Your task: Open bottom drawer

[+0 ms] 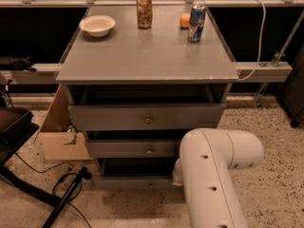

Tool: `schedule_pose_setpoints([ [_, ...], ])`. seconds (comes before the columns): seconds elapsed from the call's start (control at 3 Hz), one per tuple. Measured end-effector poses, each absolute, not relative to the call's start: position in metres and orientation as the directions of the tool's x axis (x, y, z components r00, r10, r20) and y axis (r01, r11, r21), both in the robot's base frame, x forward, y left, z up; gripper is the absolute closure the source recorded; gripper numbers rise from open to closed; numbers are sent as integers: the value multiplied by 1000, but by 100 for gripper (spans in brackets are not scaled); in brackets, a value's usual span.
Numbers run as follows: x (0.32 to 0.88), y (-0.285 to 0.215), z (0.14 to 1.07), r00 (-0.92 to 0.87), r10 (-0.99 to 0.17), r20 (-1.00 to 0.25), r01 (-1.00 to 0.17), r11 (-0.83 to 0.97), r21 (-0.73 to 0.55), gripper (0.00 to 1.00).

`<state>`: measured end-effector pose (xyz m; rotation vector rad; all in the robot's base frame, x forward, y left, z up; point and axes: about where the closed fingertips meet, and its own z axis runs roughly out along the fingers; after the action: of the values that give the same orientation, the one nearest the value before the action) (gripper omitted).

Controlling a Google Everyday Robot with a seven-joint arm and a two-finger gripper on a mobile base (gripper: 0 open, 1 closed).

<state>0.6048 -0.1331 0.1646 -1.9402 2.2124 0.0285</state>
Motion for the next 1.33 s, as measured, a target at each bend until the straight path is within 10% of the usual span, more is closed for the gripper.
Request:
schedule_pose_setpoints([
  [0.67,595,-134,165,-124,-978,-169,-986,141,-89,97],
  [1.33,595,-134,165,-124,-978,-169,-986,141,-89,50],
])
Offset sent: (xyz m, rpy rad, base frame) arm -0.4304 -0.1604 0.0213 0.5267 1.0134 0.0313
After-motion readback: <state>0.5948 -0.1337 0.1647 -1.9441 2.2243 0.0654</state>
